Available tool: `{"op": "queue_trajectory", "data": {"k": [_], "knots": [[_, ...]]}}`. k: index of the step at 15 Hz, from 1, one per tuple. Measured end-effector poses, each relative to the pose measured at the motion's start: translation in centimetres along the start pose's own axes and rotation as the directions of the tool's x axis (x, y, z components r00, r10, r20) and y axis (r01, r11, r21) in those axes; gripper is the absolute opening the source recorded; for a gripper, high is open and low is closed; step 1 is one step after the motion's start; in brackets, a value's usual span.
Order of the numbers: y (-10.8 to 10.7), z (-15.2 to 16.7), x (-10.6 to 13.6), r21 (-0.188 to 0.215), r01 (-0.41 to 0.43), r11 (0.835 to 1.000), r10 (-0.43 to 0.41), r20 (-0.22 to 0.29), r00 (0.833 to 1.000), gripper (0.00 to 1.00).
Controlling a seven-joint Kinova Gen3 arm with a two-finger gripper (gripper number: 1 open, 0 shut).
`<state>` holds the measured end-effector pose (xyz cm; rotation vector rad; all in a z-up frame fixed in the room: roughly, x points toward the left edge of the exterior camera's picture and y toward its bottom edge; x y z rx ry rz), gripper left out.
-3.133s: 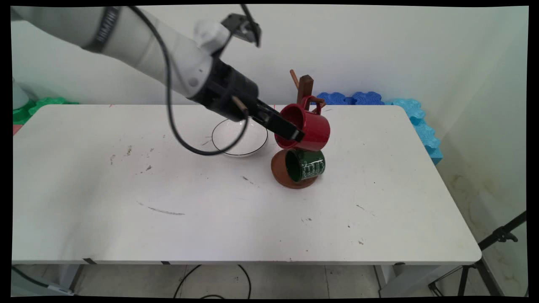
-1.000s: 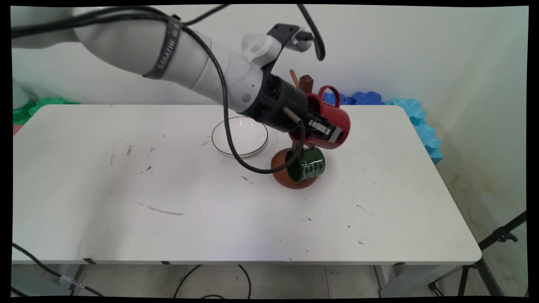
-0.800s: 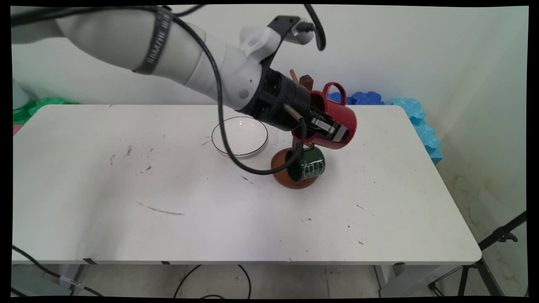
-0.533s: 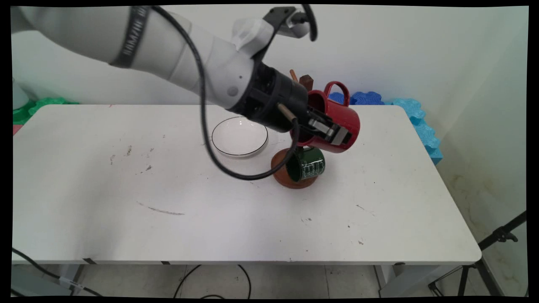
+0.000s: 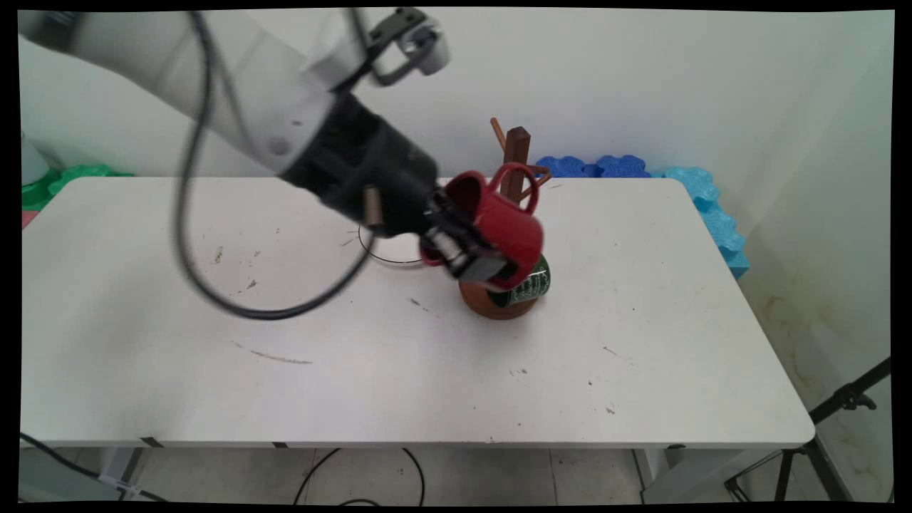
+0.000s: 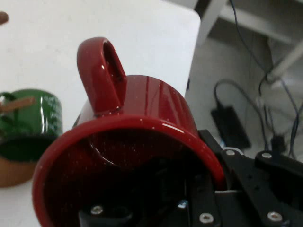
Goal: Place the picked object on the table
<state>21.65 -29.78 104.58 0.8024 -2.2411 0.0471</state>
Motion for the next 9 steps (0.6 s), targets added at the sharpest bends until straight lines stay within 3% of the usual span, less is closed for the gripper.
{"op": "queue_trajectory", "data": {"k": [3, 6, 9], "knots": [[0.2, -2.5, -0.9, 0.025, -0.100, 0.995, 0.097, 0.101, 0.990, 0.00], [-1.3, -4.4, -2.4, 0.091, -0.137, 0.986, 0.115, 0.210, 0.971, 0.00], [-3.1, -4.8, -3.7, 0.122, -0.154, 0.980, 0.111, 0.306, 0.946, 0.00]]}}
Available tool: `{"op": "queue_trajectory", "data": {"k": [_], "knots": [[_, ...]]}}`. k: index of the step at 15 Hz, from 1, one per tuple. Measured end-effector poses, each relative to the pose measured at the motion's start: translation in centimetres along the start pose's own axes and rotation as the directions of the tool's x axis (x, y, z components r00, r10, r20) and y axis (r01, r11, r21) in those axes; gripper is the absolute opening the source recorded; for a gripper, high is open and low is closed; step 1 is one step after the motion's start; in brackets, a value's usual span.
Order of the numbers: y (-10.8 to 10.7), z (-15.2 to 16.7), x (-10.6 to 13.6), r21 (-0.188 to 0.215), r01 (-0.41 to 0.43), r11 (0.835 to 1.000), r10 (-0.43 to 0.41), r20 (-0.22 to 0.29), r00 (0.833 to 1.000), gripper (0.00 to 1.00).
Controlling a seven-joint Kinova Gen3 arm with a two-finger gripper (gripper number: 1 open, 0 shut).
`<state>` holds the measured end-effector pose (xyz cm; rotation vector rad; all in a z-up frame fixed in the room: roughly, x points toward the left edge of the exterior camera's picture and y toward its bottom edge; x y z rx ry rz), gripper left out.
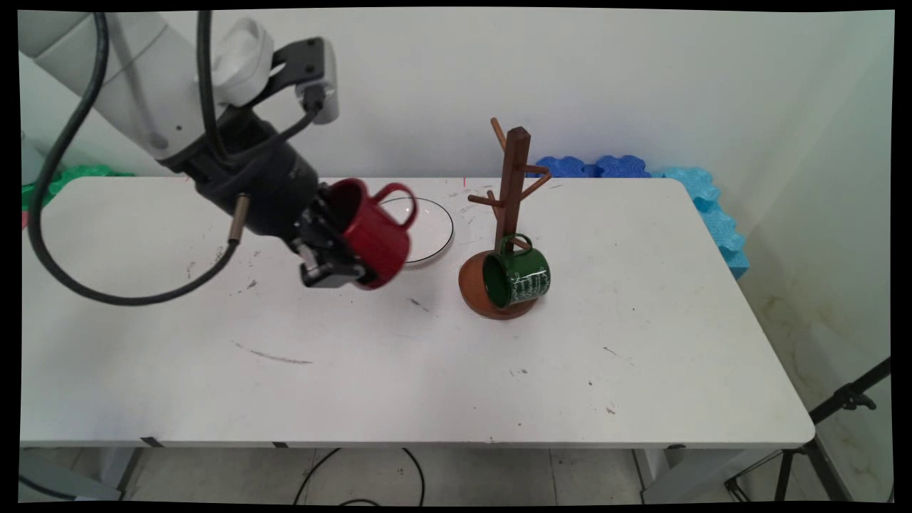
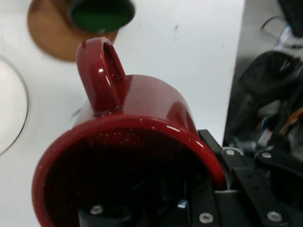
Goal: Place the picked object on the table
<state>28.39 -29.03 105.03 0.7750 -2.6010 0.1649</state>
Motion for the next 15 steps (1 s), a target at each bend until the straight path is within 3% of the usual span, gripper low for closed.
{"op": "queue_trajectory", "data": {"k": [7, 15], "knots": [[-2.4, 2.6, -1.6, 0.036, -0.025, 0.999, 0.019, 0.150, 0.989, 0.00], [-5.5, 8.4, -1.4, 0.038, -0.045, 0.998, 0.035, 0.220, 0.975, 0.00]]}}
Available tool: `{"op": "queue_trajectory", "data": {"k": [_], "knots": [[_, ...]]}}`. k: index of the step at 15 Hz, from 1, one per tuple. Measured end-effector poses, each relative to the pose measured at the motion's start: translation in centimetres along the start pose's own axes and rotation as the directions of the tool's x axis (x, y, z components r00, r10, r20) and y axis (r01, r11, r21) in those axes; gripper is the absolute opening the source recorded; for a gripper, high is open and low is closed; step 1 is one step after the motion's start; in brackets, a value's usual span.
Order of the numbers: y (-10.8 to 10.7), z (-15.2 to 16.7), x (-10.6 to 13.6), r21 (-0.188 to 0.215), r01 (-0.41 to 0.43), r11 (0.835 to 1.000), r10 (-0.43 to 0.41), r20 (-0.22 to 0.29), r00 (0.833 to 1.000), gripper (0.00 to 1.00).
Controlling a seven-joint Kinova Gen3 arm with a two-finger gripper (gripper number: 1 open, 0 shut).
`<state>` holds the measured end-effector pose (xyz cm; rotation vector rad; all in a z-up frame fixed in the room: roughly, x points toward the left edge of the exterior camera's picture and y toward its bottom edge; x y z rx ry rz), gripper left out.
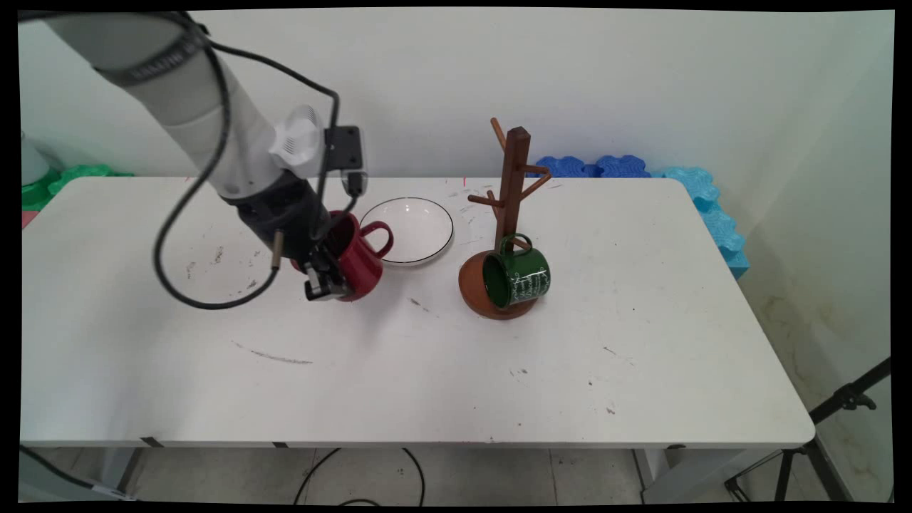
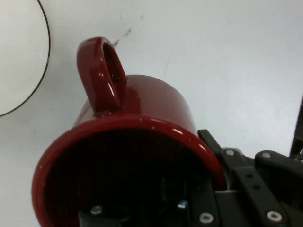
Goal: Place the picked object on the table
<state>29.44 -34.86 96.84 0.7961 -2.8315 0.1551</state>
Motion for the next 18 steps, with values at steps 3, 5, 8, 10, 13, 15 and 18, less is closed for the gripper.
{"op": "queue_trajectory", "data": {"k": [3, 5, 8, 10, 13, 15, 18], "knots": [[-0.8, 2.1, 0.4, -0.014, -0.009, 1.000, 0.009, 0.013, 1.000, 0.00], [-1.5, 3.6, 0.7, -0.022, -0.017, 1.000, 0.017, 0.019, 1.000, 0.00], [-2.6, 5.9, 0.9, -0.031, -0.027, 0.999, 0.028, 0.026, 0.999, 0.00], [-3.3, 7.3, 1.0, -0.035, -0.031, 0.999, 0.032, 0.034, 0.999, 0.00], [-4.2, 9.1, 0.9, -0.041, -0.033, 0.999, 0.035, 0.040, 0.999, 0.00], [-4.7, 10.1, 0.9, -0.044, -0.034, 0.998, 0.036, 0.042, 0.998, 0.00], [-5.4, 11.2, 0.8, -0.045, -0.032, 0.998, 0.034, 0.043, 0.998, 0.00]]}}
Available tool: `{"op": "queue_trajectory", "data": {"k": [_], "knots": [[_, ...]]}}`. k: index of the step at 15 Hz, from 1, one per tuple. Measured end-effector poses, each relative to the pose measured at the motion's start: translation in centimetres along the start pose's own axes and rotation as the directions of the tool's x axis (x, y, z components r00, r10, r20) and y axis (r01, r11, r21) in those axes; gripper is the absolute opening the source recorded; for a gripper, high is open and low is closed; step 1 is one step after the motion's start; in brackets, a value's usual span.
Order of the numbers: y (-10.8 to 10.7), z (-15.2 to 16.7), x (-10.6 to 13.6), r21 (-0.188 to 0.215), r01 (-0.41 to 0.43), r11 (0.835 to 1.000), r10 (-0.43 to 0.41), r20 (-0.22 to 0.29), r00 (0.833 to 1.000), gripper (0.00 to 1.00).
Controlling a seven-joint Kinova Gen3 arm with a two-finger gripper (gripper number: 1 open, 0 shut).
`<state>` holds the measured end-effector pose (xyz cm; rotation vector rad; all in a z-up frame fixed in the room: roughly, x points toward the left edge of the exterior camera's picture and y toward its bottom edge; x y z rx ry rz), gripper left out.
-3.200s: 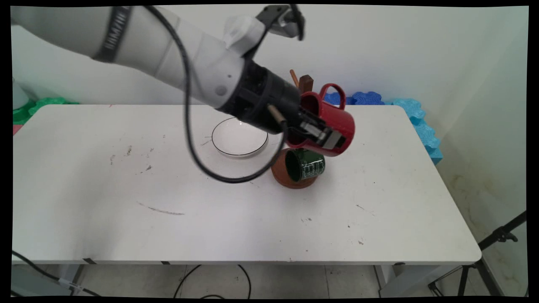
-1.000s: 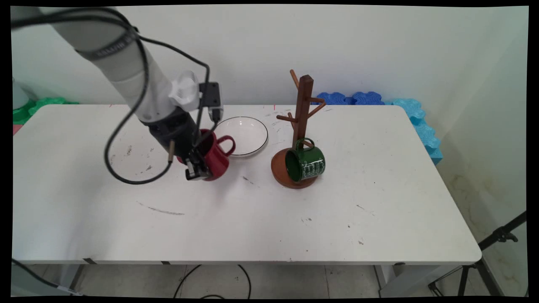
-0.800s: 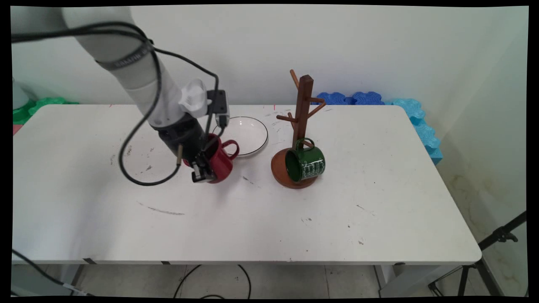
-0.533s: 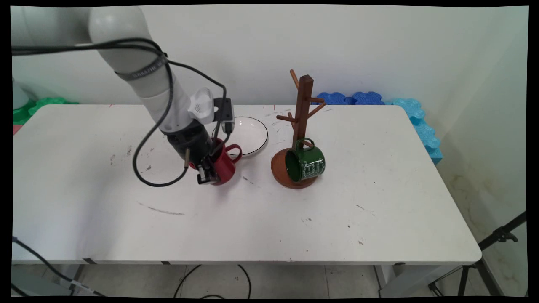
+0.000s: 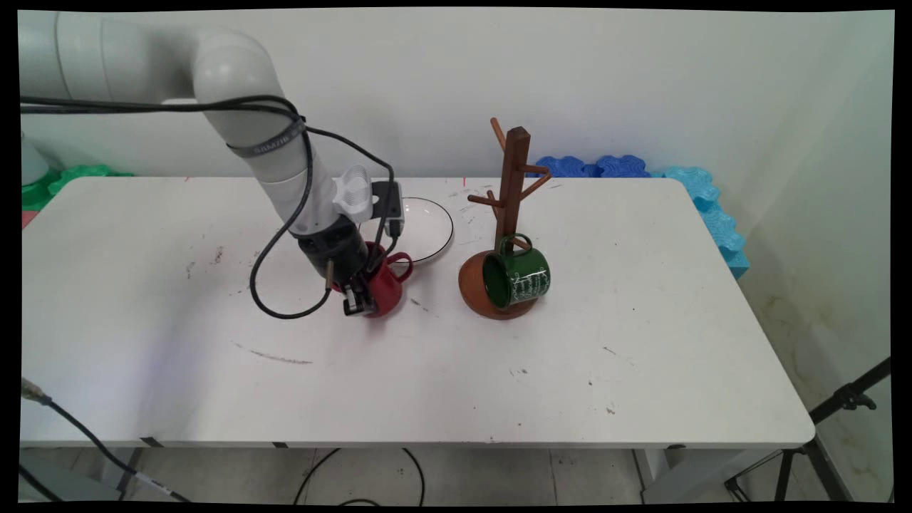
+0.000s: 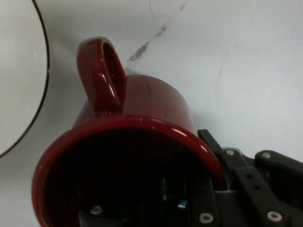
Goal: Place the picked object on the table
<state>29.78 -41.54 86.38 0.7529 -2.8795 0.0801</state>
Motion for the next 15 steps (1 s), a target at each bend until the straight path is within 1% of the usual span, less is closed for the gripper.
{"op": "queue_trajectory", "data": {"k": [6, 7, 13, 15], "knots": [[-0.7, 1.1, 0.0, -0.011, 0.002, 1.000, -0.002, 0.000, 1.000, 0.00], [-0.7, 1.2, 0.0, -0.014, 0.002, 1.000, -0.002, -0.001, 1.000, 1.00], [-0.6, 1.1, 0.2, -0.027, 0.006, 1.000, -0.007, -0.025, 1.000, 1.00], [-0.5, 0.4, 0.3, -0.028, 0.014, 1.000, -0.015, -0.046, 0.999, 1.00]]}}
